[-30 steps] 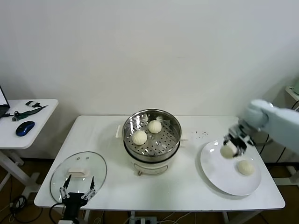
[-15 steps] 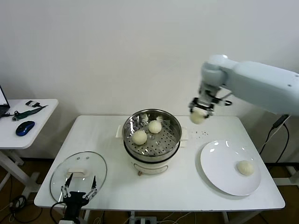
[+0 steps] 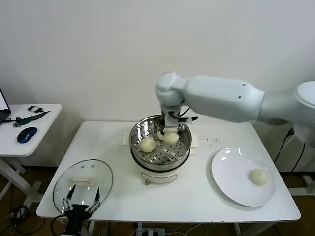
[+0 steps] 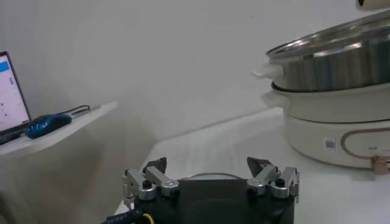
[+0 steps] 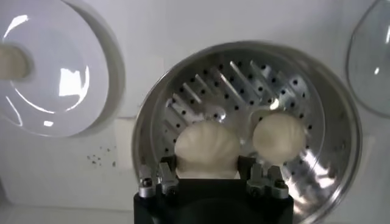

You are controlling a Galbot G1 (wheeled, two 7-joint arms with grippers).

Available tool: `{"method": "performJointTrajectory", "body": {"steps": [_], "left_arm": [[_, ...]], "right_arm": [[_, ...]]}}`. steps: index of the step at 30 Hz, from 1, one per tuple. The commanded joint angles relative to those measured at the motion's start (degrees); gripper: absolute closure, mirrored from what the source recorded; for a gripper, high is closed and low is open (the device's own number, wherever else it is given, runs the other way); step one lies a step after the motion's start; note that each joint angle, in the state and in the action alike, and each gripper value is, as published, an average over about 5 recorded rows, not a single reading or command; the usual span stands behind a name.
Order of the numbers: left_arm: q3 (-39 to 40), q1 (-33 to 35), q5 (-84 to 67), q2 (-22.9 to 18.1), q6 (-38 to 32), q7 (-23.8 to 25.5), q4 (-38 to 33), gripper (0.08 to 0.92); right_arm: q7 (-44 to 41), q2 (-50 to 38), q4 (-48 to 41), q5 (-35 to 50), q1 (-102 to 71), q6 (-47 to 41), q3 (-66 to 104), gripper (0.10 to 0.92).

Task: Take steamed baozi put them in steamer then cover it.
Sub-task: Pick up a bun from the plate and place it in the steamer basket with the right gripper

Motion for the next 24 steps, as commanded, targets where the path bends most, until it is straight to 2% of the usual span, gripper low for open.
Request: {"method": "performJointTrajectory", "body": {"steps": [1,16,24], "left_arm": [[0.1,-0.1,-0.1,0.2,0.0,0.0,0.2,0.177],[0.3,-0.1,0.3,-0.1,0.0,-0.1,0.6,0.177],[0.6,-0.1,0.5,-0.2,-0.1,-0.1,0.7,0.177]], "right_arm": [[-0.1,4.4,1.1,-0.9,-4.7,1.1,-0.6,0.372],[1.2,3.4,-0.1,0.2,-6.6,-0.8,-1.6,0.354],[0.5,2.4,-0.5,-0.1,-6.0,-1.0,-0.2,0.21]]}}
